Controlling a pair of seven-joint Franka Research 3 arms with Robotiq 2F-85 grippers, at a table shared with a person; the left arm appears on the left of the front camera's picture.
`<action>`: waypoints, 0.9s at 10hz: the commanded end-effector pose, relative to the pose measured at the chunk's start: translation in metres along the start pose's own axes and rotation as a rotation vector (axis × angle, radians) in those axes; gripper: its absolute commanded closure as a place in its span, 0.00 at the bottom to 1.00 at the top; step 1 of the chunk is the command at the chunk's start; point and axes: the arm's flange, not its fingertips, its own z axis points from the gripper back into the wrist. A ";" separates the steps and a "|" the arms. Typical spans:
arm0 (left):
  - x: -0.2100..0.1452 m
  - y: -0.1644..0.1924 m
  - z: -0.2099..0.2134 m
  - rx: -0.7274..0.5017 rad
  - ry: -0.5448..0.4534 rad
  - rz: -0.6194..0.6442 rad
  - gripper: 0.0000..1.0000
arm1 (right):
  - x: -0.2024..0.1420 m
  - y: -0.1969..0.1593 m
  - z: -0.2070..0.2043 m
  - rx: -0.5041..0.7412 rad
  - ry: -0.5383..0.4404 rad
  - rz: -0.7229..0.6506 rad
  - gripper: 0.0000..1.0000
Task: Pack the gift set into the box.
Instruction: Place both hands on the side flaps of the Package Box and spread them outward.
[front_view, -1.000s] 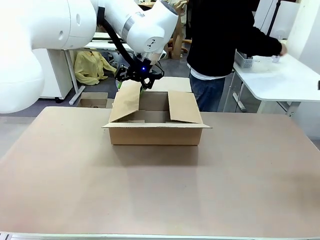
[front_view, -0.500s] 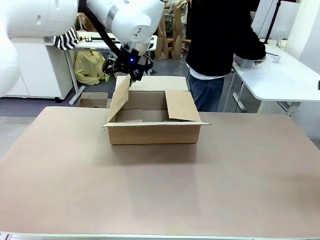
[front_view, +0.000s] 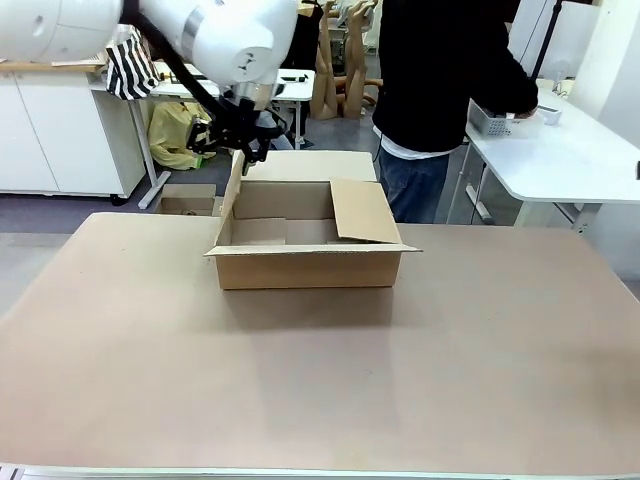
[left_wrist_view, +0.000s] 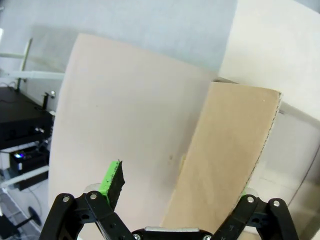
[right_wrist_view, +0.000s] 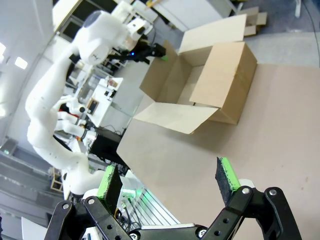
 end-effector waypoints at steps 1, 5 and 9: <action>-0.013 0.044 -0.014 -0.075 0.035 0.066 0.00 | 0.003 0.000 -0.001 0.016 -0.015 0.024 0.00; -0.006 0.082 -0.041 -0.256 0.075 0.008 0.00 | 0.003 0.000 -0.001 0.016 -0.015 0.024 0.00; 0.011 0.128 -0.078 -0.593 0.090 -0.160 0.00 | 0.003 0.000 -0.001 0.016 -0.015 0.024 0.00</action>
